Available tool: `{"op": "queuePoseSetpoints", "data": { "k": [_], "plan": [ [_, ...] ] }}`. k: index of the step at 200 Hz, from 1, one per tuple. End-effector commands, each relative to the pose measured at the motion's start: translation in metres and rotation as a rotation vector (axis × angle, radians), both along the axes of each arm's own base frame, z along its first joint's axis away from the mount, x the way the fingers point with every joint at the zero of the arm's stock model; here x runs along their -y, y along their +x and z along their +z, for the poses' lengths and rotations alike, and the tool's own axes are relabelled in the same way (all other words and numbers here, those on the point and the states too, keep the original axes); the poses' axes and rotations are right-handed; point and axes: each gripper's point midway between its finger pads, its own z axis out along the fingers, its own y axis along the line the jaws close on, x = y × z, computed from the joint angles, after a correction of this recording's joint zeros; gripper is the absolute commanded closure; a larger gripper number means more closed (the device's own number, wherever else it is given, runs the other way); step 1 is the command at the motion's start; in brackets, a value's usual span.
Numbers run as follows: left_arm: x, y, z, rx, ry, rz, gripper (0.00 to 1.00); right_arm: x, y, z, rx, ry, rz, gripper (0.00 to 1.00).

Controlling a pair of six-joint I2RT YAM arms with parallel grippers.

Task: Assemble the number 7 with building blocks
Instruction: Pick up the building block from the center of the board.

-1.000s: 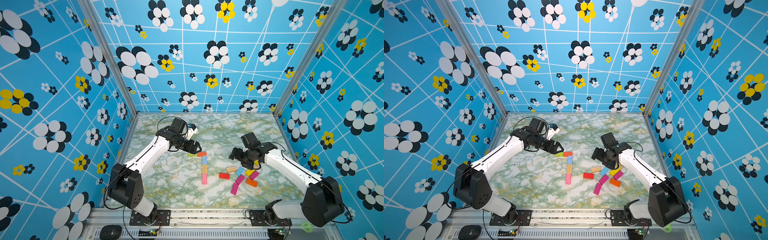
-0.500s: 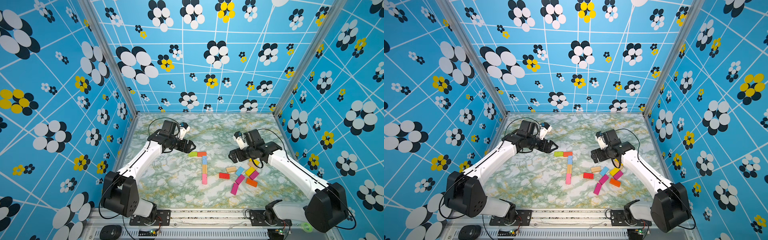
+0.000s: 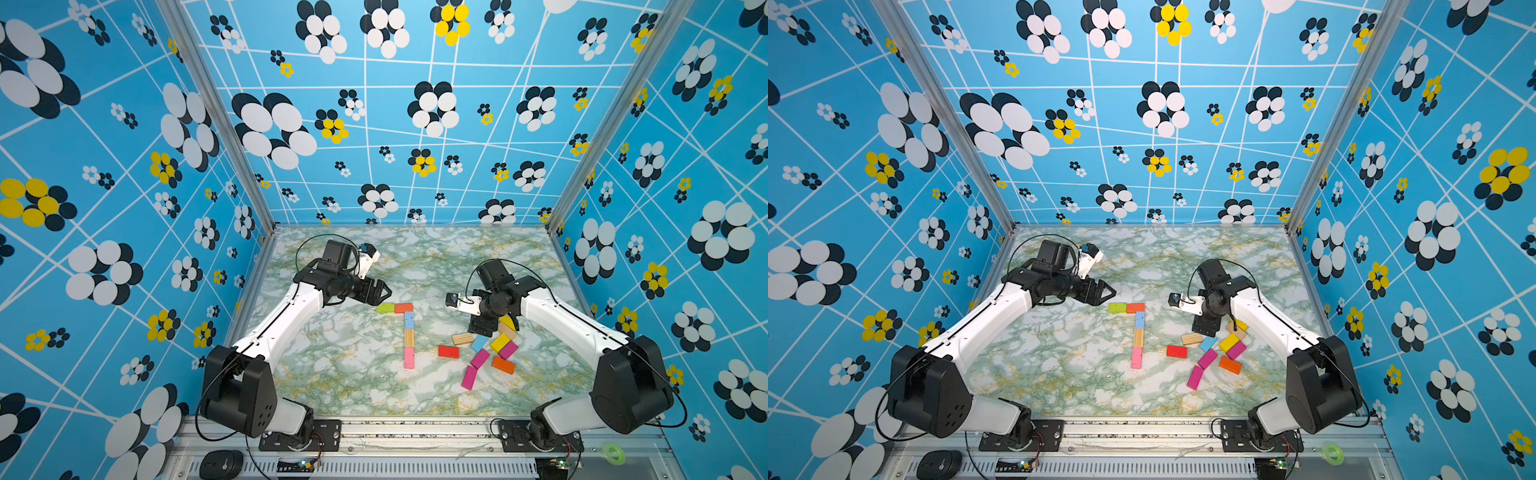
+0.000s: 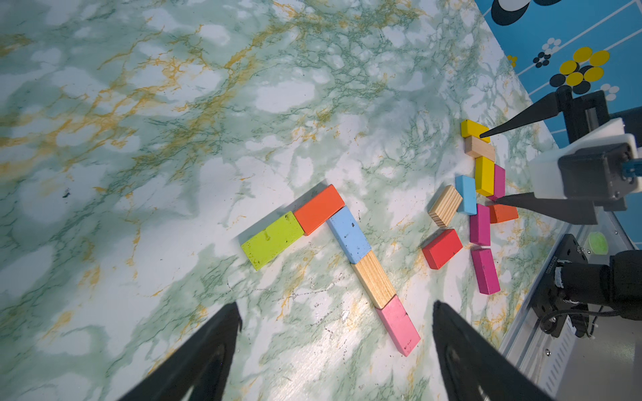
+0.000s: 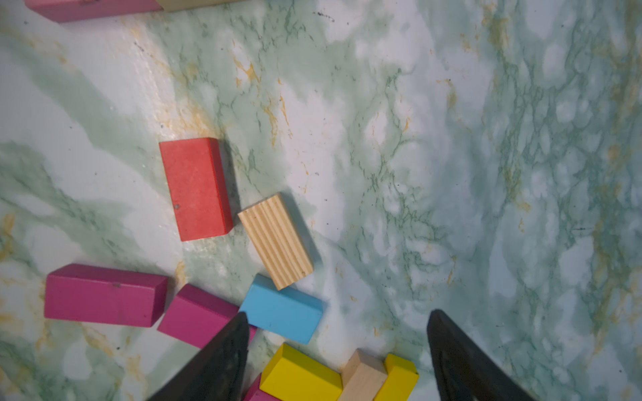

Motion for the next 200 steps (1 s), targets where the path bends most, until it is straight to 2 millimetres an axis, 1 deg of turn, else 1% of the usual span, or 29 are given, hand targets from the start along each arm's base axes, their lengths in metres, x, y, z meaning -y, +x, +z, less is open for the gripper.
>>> {"op": "queuePoseSetpoints", "data": {
  "k": [1, 12, 28, 40, 76, 98, 173, 181, 189, 200],
  "plan": [
    [-0.004, 0.000, -0.008, -0.003, 0.022, -0.002, 0.10, 0.010, -0.002, -0.012, -0.007, -0.054, 0.061, 0.23],
    [-0.004, 0.001, -0.007, -0.003, 0.020, -0.001, 0.10, 0.008, 0.001, -0.016, -0.006, -0.048, 0.071, 0.23],
    [-0.003, 0.001, -0.007, -0.003, 0.017, -0.005, 0.10, -0.003, 0.001, -0.019, -0.032, -0.001, 0.093, 0.24],
    [-0.003, 0.001, -0.007, -0.003, 0.016, -0.004, 0.10, -0.007, 0.002, -0.023, -0.048, 0.012, 0.100, 0.25],
    [-0.005, 0.001, -0.008, -0.004, 0.023, -0.001, 0.10, -0.014, -0.009, -0.035, -0.094, 0.031, 0.148, 0.25],
    [-0.005, 0.001, -0.009, -0.007, 0.026, -0.001, 0.10, -0.015, -0.014, -0.044, -0.116, 0.027, 0.167, 0.25],
    [-0.005, 0.001, -0.009, -0.009, 0.026, -0.002, 0.10, -0.020, -0.034, -0.063, -0.162, 0.024, 0.215, 0.26],
    [-0.005, 0.001, -0.009, -0.011, 0.025, -0.002, 0.10, -0.019, -0.033, -0.065, -0.161, 0.019, 0.210, 0.26],
    [-0.004, 0.000, -0.009, -0.011, 0.024, -0.005, 0.10, -0.018, -0.032, -0.068, -0.157, 0.009, 0.205, 0.31],
    [-0.004, 0.000, -0.009, -0.010, 0.022, -0.005, 0.10, -0.017, -0.032, -0.072, -0.160, 0.002, 0.200, 0.31]
  ]
}}
